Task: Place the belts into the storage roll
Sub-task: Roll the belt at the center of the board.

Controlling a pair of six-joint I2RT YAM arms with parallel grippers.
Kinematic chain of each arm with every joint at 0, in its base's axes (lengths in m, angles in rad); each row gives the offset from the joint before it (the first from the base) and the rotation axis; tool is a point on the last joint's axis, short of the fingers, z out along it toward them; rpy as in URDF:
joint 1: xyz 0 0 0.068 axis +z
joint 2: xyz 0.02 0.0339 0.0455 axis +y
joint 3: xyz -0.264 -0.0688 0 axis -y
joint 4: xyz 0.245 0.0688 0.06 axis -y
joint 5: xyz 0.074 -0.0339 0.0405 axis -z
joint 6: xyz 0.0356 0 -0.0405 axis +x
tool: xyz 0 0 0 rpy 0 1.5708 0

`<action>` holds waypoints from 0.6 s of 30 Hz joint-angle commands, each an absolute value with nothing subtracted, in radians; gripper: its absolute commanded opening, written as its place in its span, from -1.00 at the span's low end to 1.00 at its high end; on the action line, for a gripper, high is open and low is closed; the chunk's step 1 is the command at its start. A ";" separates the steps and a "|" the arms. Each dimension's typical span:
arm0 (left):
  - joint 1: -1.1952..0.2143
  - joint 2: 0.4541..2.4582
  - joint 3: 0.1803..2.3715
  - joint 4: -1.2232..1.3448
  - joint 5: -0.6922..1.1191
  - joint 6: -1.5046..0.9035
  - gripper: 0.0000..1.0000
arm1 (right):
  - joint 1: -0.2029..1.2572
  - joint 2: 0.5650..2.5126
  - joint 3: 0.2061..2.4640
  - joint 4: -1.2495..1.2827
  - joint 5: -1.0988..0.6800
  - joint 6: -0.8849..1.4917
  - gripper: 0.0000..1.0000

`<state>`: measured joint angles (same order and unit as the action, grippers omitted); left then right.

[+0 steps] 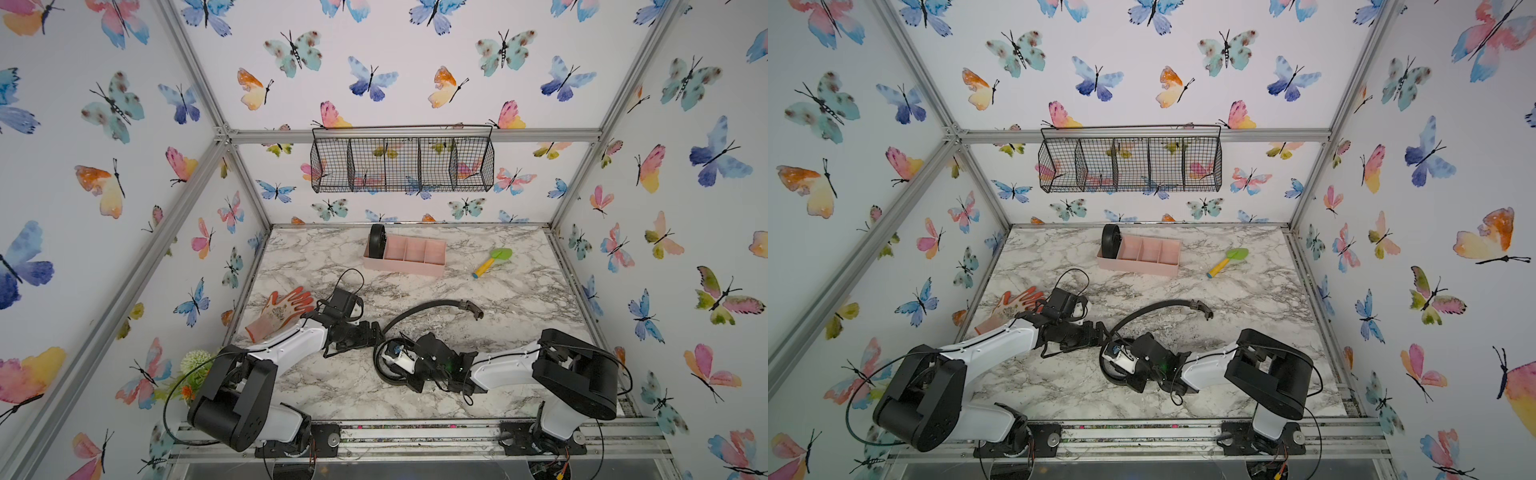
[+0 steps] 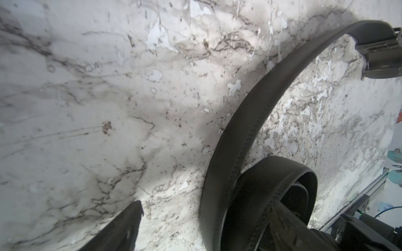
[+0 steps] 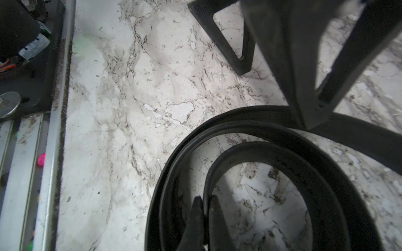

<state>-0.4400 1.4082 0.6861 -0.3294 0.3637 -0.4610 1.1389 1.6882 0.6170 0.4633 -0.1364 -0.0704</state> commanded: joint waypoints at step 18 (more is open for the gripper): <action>-0.515 1.481 0.700 -0.356 0.260 -0.445 -0.44 | 1.144 1.683 0.692 0.261 -0.137 -0.067 -0.94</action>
<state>-0.5018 1.4750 0.6960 -0.3222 0.2974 -0.4522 1.1389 1.6840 0.6701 0.3630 -0.1356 -0.0696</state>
